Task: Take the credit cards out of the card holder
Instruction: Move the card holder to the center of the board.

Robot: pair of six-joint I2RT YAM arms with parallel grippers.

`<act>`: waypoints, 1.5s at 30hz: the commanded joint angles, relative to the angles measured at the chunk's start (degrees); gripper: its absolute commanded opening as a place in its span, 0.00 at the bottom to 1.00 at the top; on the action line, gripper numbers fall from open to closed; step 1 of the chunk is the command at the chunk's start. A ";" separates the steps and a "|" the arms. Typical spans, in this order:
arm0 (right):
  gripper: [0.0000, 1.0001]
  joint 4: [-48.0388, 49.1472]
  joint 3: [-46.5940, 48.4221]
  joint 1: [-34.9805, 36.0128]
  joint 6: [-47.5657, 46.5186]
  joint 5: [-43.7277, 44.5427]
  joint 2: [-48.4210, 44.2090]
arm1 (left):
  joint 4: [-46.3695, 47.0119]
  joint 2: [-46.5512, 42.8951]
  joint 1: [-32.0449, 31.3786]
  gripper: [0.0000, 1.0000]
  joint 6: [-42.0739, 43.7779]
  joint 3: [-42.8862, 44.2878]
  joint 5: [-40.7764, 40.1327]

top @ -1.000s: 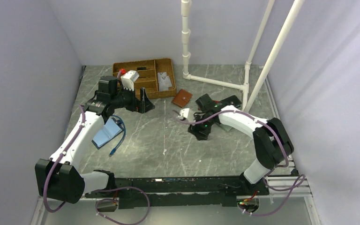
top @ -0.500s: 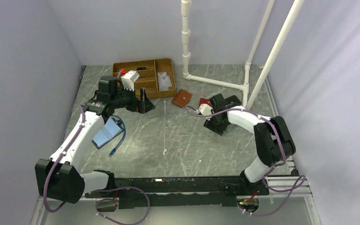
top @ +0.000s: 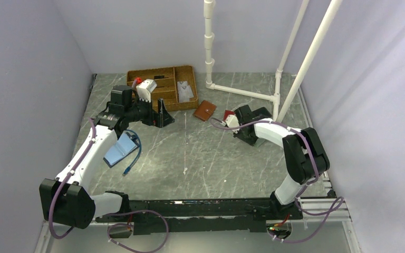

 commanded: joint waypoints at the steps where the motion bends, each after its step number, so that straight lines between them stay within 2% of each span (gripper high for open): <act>1: 0.10 -2.17 0.14 -0.46 1.58 -2.98 2.18 | 2.30 -1.42 0.27 0.99 1.45 -0.15 1.12; 4: 0.00 -3.89 1.08 -0.39 1.80 -6.28 1.64 | 2.47 -1.15 0.27 0.99 1.35 -0.24 1.49; 13: 0.00 -8.41 3.03 2.26 1.62 -18.58 -2.03 | 2.56 -1.45 0.27 0.99 1.34 -0.44 1.78; 24: 0.00 -11.28 6.15 14.30 0.27 -35.08 -2.64 | 2.86 -1.17 0.27 1.00 1.34 -0.42 2.23; 29: 0.00 -10.77 8.40 16.67 2.40 -39.68 0.05 | 2.96 -0.46 0.49 0.99 1.17 -0.41 2.81; 30: 0.04 -10.91 8.74 16.72 2.41 -40.10 0.62 | 3.02 -0.37 0.58 0.99 1.17 -0.41 2.91; 34: 0.35 -11.84 8.84 16.74 1.24 -41.96 0.06 | 3.20 -0.25 0.87 1.00 1.01 -0.50 3.21; 38: 0.55 -14.37 9.21 16.59 -1.63 -45.83 -2.26 | 3.53 -0.09 0.89 0.99 0.60 -0.58 4.00; 40: 0.61 -16.34 9.64 16.02 -3.76 -47.94 -3.36 | 3.65 -0.08 0.91 0.99 0.39 -0.66 4.48; 45: 0.62 -18.46 9.93 12.08 -6.31 -50.77 -5.66 | 4.24 -0.17 0.98 1.00 -0.57 -0.85 5.71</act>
